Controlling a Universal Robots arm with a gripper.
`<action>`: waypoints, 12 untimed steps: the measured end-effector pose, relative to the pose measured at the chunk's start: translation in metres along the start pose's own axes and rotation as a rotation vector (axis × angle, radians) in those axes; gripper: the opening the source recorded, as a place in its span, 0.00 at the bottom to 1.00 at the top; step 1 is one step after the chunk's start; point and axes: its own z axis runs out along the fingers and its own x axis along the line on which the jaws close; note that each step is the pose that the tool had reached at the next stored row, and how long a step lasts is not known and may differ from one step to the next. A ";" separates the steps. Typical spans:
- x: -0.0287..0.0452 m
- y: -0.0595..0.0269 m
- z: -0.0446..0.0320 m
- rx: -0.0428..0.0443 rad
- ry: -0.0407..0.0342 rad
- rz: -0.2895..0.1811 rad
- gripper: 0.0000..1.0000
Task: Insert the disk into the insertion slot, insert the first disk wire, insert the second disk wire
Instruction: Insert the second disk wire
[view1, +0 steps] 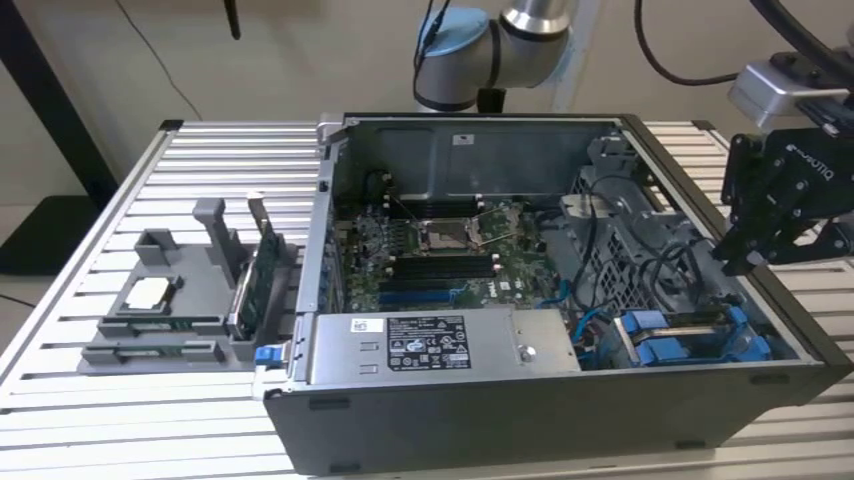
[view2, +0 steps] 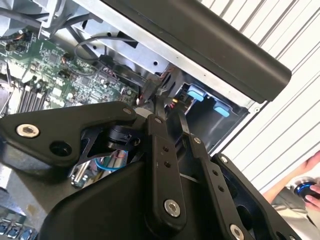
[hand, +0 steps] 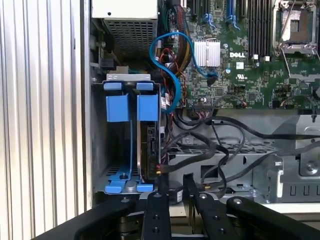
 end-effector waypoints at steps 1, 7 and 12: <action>-0.0005 -0.0003 0.0000 0.0000 -0.0001 0.000 0.26; -0.0021 -0.0006 -0.0084 -0.0001 0.0000 -0.001 0.26; -0.0056 -0.0009 -0.0088 -0.0001 -0.0002 -0.002 0.26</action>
